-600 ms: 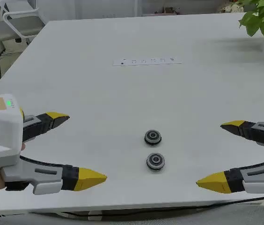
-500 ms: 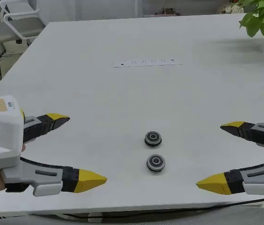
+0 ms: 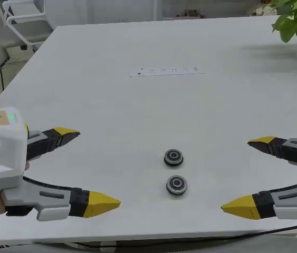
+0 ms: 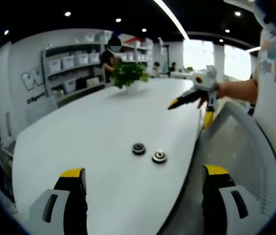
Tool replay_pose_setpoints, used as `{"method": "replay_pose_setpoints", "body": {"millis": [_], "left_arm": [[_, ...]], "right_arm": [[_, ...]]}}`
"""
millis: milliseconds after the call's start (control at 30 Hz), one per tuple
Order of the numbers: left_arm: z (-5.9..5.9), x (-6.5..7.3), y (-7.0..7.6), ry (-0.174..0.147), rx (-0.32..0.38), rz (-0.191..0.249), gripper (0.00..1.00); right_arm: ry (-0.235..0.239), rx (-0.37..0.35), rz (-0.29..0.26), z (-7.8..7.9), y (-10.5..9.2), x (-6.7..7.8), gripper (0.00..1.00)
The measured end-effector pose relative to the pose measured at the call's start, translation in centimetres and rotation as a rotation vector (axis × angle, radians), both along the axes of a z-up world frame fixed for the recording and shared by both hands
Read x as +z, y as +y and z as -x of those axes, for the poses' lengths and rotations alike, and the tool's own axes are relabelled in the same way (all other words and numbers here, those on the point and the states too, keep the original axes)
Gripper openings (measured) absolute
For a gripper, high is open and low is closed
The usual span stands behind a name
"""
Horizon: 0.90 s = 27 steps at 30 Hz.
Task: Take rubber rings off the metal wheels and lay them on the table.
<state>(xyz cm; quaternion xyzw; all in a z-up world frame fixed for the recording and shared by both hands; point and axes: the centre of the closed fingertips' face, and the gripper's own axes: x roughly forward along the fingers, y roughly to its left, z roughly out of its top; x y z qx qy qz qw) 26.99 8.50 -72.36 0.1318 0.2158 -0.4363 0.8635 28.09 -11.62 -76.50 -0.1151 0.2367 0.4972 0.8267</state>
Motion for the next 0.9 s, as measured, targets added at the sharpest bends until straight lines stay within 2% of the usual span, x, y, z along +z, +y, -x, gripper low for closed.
{"method": "replay_pose_setpoints", "body": {"millis": [233,900], "left_arm": [[0.23,-0.49,0.01,0.016,-0.005,-0.012,1.00],[-0.30,-0.57,0.07,0.023,-0.002,-0.009,1.00]], "right_arm": [[0.000,0.008,0.010,-0.12,0.07,-0.22,0.99],[-0.002,0.015,0.014,-0.83,0.04,-0.39,0.99]]}}
